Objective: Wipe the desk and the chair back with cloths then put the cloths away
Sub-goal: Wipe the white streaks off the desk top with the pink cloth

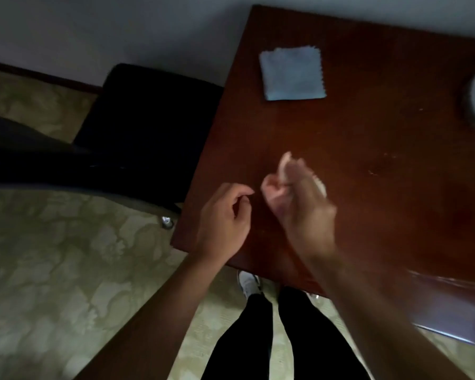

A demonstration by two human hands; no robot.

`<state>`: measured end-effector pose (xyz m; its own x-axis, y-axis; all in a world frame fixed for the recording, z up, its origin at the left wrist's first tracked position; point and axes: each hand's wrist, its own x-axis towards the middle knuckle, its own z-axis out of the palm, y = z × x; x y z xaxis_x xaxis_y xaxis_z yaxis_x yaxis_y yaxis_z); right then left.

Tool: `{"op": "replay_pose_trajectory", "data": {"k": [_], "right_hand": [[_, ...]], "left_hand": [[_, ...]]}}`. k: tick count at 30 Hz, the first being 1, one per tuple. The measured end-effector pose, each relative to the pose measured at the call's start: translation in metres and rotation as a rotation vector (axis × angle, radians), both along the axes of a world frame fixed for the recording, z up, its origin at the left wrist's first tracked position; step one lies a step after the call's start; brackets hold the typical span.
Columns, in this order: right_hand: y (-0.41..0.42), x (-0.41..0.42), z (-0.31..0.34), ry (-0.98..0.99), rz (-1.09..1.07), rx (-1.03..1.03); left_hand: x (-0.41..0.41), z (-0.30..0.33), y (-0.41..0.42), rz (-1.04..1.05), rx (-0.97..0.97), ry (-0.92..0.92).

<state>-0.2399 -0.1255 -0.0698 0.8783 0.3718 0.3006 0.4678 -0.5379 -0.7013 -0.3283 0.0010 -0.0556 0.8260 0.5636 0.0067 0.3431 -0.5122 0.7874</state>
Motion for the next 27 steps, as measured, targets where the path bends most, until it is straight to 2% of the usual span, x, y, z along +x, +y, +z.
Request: {"op": "replay_pose_trajectory", "data": {"k": [2,3,5,8,12,17,19,24,27], "right_hand": [[-0.025,0.046,0.010,-0.048,-0.162,-0.041],[-0.041,0.066,0.013,-0.008,-0.207,-0.082],[-0.075,0.102,0.016,0.093,-0.260,-0.141],[-0.110,0.139,-0.001,0.133,-0.305,-0.222],[-0.108,0.137,-0.016,0.130,-0.225,-0.326],[-0.112,0.034,-0.033,-0.083,0.148,-0.296],[-0.131,0.042,-0.039,-0.139,0.261,-0.297],[-0.134,0.142,-0.019,0.011,-0.069,-0.279],[-0.114,0.180,-0.022,0.079,-0.015,-0.342]], "left_hand": [[0.021,0.002,-0.025,-0.078,0.015,0.003],[0.031,0.003,-0.038,-0.113,0.022,0.002],[0.050,0.003,-0.060,-0.169,0.025,0.005],[0.066,-0.001,-0.081,-0.200,0.044,0.007],[0.068,-0.007,-0.091,-0.245,0.130,0.048],[0.060,-0.016,-0.102,-0.161,0.184,0.104],[0.059,-0.014,-0.108,-0.162,0.195,0.115],[0.056,-0.010,-0.114,-0.130,0.182,0.151],[0.053,-0.013,-0.117,-0.070,0.174,0.132]]}}
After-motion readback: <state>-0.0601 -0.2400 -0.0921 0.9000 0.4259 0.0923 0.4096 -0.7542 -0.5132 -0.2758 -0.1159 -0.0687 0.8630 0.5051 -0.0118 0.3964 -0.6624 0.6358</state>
